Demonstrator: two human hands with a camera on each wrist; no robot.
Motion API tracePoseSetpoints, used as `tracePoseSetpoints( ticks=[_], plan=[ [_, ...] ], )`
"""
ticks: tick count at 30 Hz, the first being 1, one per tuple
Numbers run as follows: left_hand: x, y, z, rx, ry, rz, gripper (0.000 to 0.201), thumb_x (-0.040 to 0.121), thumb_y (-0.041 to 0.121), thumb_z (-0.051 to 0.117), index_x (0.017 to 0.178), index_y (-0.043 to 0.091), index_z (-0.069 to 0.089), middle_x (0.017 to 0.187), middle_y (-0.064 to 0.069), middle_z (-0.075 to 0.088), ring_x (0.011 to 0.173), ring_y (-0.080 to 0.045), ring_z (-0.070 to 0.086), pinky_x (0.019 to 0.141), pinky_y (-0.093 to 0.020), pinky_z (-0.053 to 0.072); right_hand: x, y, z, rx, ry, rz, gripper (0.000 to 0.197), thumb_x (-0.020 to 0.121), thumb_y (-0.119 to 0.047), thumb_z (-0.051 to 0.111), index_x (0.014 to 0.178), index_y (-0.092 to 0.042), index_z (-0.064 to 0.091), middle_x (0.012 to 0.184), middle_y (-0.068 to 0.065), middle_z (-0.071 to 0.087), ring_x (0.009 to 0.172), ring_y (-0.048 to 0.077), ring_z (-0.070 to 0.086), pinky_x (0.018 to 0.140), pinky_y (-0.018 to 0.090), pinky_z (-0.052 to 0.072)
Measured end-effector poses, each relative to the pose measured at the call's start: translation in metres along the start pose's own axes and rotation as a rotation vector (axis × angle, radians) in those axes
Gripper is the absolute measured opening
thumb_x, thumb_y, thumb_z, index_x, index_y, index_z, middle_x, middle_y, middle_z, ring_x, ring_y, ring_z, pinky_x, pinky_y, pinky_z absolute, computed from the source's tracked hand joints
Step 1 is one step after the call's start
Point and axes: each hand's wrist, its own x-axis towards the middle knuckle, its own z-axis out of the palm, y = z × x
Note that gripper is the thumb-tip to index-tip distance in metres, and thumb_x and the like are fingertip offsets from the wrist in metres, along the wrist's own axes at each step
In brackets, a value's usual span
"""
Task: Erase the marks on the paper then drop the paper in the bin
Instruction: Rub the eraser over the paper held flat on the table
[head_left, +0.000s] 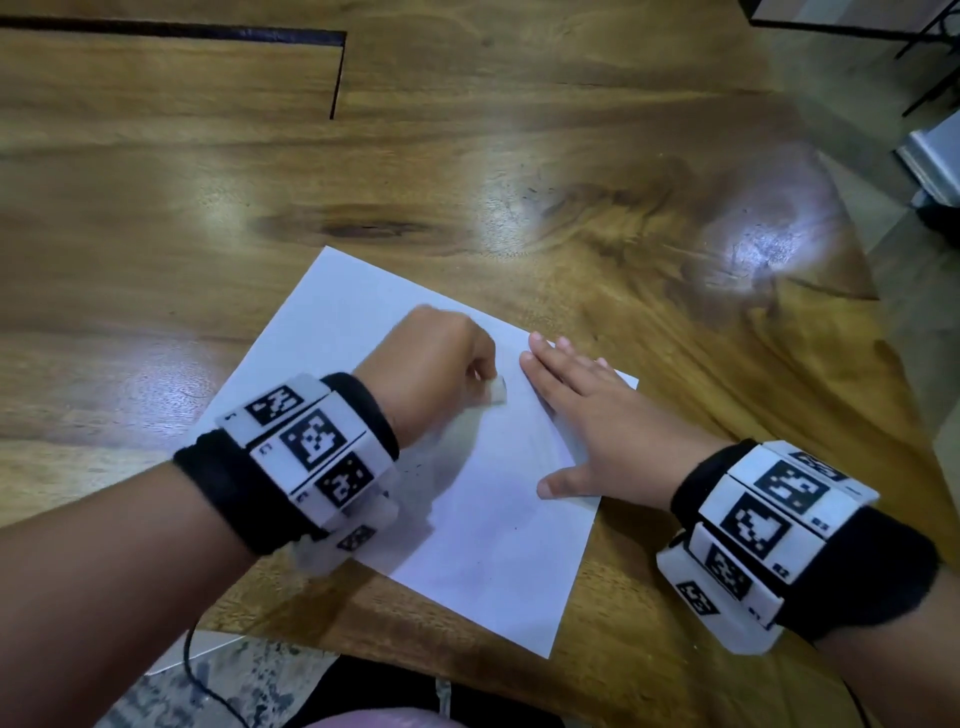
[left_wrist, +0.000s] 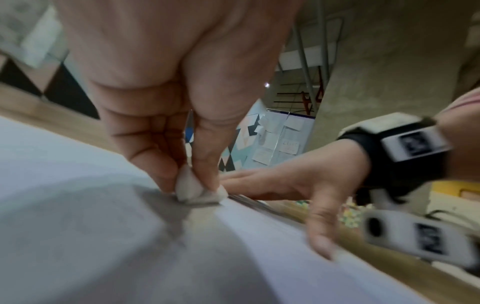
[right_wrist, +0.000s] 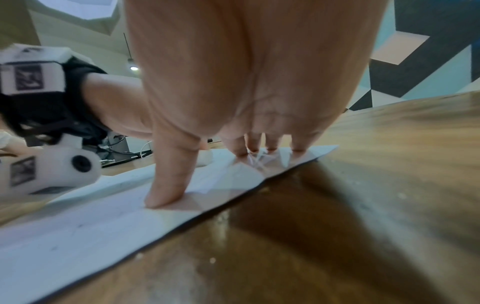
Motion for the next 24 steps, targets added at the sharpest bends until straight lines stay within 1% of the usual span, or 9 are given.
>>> tracePoseSetpoints(
  ticks=[3,6,9,12,15,17,20,22,24],
  plan=[
    [0.014,-0.003,-0.009,-0.015,0.112,-0.044,0.010,0.077,0.016,0.066,0.084,0.010,0.069,0.076,-0.009,0.064,0.076,-0.026,0.056,0.067,-0.024,0.038,0.001,0.000,0.000,-0.003,0.013,0.005,0.115,0.077,-0.051,0.068,0.149,-0.020,-0.016,0.152,-0.011,-0.030,0.141,0.007,-0.025,0.110,0.022,-0.014],
    [0.004,-0.001,-0.003,0.013,0.047,0.010,0.005,0.077,0.015,0.065,0.076,0.011,0.068,0.068,0.000,0.054,0.071,-0.019,0.049,0.064,-0.023,0.032,0.001,0.000,0.001,0.001,0.014,0.007,0.115,0.077,-0.051,0.068,0.148,-0.020,-0.016,0.153,-0.011,-0.030,0.140,0.006,-0.025,0.110,0.023,-0.014],
    [-0.011,0.002,0.007,0.044,-0.068,0.092,0.004,0.077,0.014,0.065,0.076,0.011,0.068,0.071,-0.001,0.061,0.073,-0.018,0.053,0.063,-0.024,0.034,0.001,0.001,0.001,0.004,0.020,0.001,0.116,0.076,-0.052,0.069,0.148,-0.021,-0.016,0.153,-0.012,-0.029,0.134,0.000,-0.027,0.110,0.022,-0.015],
    [0.002,0.000,-0.001,0.025,-0.009,0.053,0.007,0.076,0.013,0.066,0.081,0.011,0.070,0.083,-0.005,0.070,0.079,-0.020,0.058,0.069,-0.025,0.039,0.002,0.001,0.002,0.001,0.027,-0.002,0.116,0.076,-0.052,0.069,0.148,-0.021,-0.016,0.153,-0.011,-0.029,0.129,-0.004,-0.028,0.109,0.022,-0.015],
    [0.022,-0.002,-0.013,0.005,0.086,-0.041,0.009,0.076,0.010,0.064,0.084,0.009,0.070,0.080,-0.007,0.066,0.079,-0.023,0.056,0.071,-0.025,0.041,0.001,0.001,0.002,0.004,0.023,0.000,0.115,0.077,-0.051,0.068,0.148,-0.021,-0.017,0.152,-0.013,-0.030,0.128,-0.004,-0.028,0.109,0.021,-0.016],
    [0.019,0.001,-0.011,0.020,0.065,-0.022,0.009,0.077,0.011,0.064,0.083,0.009,0.069,0.074,-0.003,0.058,0.077,-0.021,0.053,0.068,-0.023,0.037,0.001,0.001,0.001,0.011,0.021,-0.001,0.115,0.077,-0.051,0.068,0.148,-0.021,-0.017,0.151,-0.014,-0.030,0.128,-0.004,-0.029,0.108,0.021,-0.017],
    [0.000,0.006,0.004,0.051,-0.017,0.073,0.007,0.077,0.012,0.062,0.072,0.013,0.066,0.066,0.003,0.053,0.070,-0.018,0.049,0.062,-0.025,0.034,0.001,0.001,0.002,0.018,0.025,-0.004,0.115,0.077,-0.051,0.069,0.148,-0.022,-0.017,0.152,-0.013,-0.031,0.132,-0.002,-0.028,0.108,0.021,-0.017],
    [-0.002,0.005,0.006,0.045,-0.041,0.079,0.006,0.077,0.011,0.063,0.074,0.014,0.067,0.067,0.005,0.053,0.070,-0.016,0.049,0.064,-0.025,0.037,0.001,0.001,0.002,0.019,0.024,-0.005,0.115,0.077,-0.051,0.069,0.148,-0.022,-0.017,0.152,-0.012,-0.031,0.134,-0.001,-0.027,0.109,0.021,-0.017],
    [0.011,0.000,-0.002,0.056,0.000,0.048,0.006,0.076,0.010,0.064,0.079,0.013,0.068,0.072,0.003,0.054,0.072,-0.017,0.049,0.066,-0.024,0.037,0.001,0.001,0.001,0.020,0.025,-0.005,0.115,0.077,-0.050,0.069,0.148,-0.021,-0.017,0.152,-0.012,-0.031,0.131,-0.003,-0.028,0.109,0.021,-0.017]
  ],
)
